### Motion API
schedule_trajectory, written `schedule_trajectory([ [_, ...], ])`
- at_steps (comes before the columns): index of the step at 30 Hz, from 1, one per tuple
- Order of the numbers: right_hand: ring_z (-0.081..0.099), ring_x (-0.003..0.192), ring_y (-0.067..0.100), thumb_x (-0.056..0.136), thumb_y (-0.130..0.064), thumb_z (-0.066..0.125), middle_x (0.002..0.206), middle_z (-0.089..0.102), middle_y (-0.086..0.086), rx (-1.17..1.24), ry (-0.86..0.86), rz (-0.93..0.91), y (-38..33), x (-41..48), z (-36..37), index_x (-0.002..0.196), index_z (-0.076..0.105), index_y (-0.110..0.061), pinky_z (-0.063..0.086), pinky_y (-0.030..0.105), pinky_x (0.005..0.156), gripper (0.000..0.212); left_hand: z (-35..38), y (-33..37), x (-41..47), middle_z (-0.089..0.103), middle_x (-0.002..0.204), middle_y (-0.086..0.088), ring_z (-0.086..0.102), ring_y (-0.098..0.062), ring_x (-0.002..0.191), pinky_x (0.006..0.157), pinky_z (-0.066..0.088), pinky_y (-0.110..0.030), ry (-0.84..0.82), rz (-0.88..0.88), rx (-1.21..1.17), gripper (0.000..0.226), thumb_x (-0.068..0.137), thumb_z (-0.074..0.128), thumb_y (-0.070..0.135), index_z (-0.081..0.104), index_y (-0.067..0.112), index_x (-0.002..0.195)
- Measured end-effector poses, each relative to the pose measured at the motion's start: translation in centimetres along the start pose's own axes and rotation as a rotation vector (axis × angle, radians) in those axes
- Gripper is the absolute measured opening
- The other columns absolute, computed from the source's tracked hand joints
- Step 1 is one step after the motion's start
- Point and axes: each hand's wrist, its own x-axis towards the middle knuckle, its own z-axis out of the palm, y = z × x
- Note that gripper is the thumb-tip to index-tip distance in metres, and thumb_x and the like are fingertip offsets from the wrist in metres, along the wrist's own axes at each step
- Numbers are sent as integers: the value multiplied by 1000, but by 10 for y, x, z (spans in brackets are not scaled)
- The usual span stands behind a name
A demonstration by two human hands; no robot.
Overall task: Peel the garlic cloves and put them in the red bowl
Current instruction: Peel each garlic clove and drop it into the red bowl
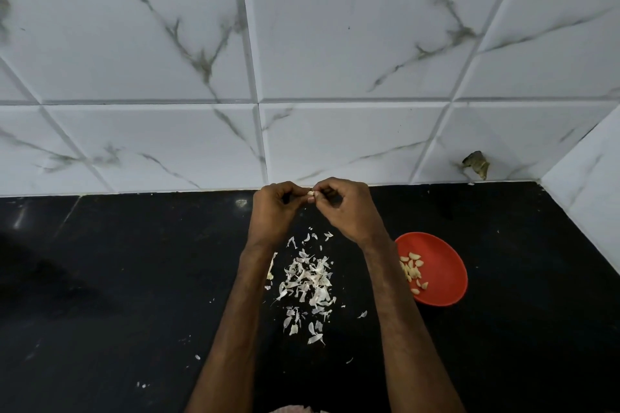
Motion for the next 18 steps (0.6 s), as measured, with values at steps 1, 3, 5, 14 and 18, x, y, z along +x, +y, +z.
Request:
schedule_trajectory([
  [1, 71, 77, 7, 90, -2, 71, 84, 75, 3, 1, 1, -4, 0, 0, -1, 98, 75, -3, 54, 13, 74, 9, 0, 0, 0, 70, 77, 16, 61, 13, 65, 65, 43, -5, 0, -1, 2, 10, 81, 80, 3, 78, 5, 91],
  [3, 71, 76, 6, 90, -3, 72, 85, 75, 2, -5, 14, -15, 1, 0, -1, 99, 75, -3, 55, 13, 73, 9, 1, 0, 1, 70, 80, 17, 64, 12, 71, 66, 45, -5, -4, 9, 13, 12, 84, 78, 2, 78, 7, 95],
  [5, 71, 78, 6, 90, -4, 73, 85, 75, 0, -19, 48, -30, 1, 0, -1, 99, 75, -3, 56, 13, 73, 9, 2, -1, 2, 71, 83, 17, 68, 9, 77, 66, 48, -7, -5, 23, 18, 14, 87, 75, 1, 78, 9, 98],
  [14, 71, 77, 8, 87, -3, 74, 86, 74, 1, -65, 92, -86, 1, 1, 4, 96, 75, -5, 61, 30, 74, 9, 5, -5, 4, 73, 85, 15, 68, 6, 80, 71, 49, -9, 20, 39, 55, 11, 87, 77, 6, 79, 11, 97],
  [18, 71, 74, 7, 86, -1, 73, 82, 75, 0, -77, 112, -65, 1, 1, 6, 92, 74, -4, 60, 25, 73, 7, 8, -5, 4, 69, 81, 15, 64, 13, 74, 68, 44, -4, 21, 51, 79, 11, 87, 75, 1, 78, 5, 96],
])
